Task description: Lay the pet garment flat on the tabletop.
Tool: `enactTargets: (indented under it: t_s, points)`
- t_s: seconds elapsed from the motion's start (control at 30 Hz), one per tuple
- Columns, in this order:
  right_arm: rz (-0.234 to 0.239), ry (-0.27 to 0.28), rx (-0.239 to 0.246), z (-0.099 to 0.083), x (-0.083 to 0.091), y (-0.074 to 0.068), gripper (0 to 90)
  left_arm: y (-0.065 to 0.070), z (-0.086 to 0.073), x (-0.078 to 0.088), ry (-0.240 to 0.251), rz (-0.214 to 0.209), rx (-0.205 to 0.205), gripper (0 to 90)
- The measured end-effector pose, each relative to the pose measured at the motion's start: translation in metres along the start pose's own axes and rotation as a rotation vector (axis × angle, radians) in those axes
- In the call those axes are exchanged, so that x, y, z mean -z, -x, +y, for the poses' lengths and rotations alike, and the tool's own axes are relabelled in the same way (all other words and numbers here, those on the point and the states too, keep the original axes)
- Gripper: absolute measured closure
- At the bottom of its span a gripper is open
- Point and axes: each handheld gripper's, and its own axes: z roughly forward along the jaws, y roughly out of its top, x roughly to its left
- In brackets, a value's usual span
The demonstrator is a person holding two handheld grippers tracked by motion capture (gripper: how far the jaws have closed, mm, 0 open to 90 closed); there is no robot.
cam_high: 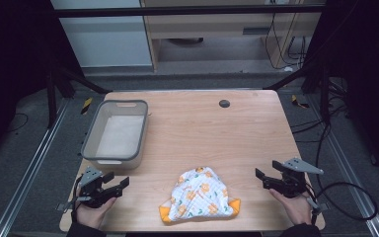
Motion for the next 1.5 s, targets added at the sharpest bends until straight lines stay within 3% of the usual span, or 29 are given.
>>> enactTargets:
  t_s: [0.27,0.53,0.73,0.77,0.93,1.0,1.5]
  points:
    - [0.033,0.023,0.018,0.017,-0.001,-0.011,25.7,0.007,0.014,0.004,0.027,-0.015,-0.004,32.4]
    - [0.05,0.052,0.028,0.037,0.002,-0.018,25.0,0.019,0.04,0.011,0.092,-0.039,-0.025,33.2]
    - [0.082,0.068,0.039,0.047,-0.002,-0.031,26.7,0.041,0.056,0.003,0.101,-0.079,-0.072,35.4]
    - [0.091,0.068,0.04,0.047,-0.003,-0.032,27.2,0.049,0.058,-0.001,0.1,-0.105,-0.082,35.8]
    - [0.119,0.057,0.046,0.044,-0.01,-0.04,30.7,0.065,0.057,-0.013,0.074,-0.133,-0.119,37.4]
    - [0.134,0.021,0.059,0.04,-0.017,-0.045,32.3,0.073,0.053,-0.022,0.042,-0.15,-0.141,38.0]
    - [0.216,-0.068,0.099,0.022,-0.037,-0.071,39.8,0.099,0.031,-0.053,-0.098,-0.247,-0.177,40.5]
